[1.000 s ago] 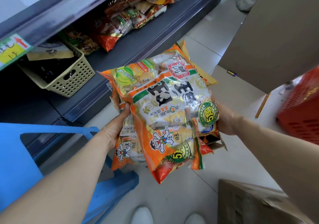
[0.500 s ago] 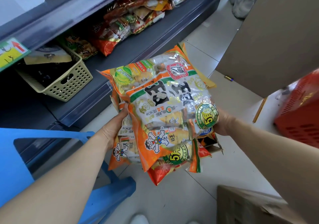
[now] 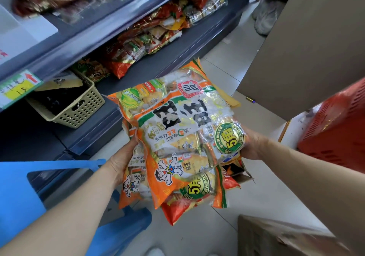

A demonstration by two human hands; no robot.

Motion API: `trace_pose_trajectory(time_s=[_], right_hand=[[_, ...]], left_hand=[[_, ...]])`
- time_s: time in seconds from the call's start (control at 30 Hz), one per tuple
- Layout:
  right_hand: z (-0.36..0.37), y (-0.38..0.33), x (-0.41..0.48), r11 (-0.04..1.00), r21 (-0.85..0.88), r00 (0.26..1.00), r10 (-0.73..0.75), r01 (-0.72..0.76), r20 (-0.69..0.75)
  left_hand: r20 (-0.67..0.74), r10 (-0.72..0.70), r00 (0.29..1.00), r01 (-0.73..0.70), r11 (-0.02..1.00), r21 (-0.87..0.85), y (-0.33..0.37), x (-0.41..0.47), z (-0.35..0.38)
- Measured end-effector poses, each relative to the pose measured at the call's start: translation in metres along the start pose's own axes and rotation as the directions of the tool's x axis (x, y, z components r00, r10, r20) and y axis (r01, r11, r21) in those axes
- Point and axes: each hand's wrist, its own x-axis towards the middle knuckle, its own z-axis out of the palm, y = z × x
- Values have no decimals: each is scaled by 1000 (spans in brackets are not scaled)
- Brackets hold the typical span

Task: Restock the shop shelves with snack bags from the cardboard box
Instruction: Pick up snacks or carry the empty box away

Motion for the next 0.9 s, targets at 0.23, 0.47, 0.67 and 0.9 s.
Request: trace_pose_trajectory(time_s=[0.23, 0.47, 0.67, 0.9], right_hand=[[26, -59, -62, 994, -103, 998, 21, -26, -52], [79, -145, -139, 989, -149, 998, -9, -1, -69], [145, -222, -209, 982, -191, 999, -14, 7, -33], [240, -258, -263, 961, -274, 998, 49, -39, 29]], left_hand=[[-12, 40, 999, -39, 996, 79, 44, -72, 48], [-28, 134, 991, -129, 984, 125, 121, -186, 114], [-141, 195, 971, -185, 979, 83, 167, -277, 130], [-298, 231, 926, -235, 972, 22, 176, -394, 113]])
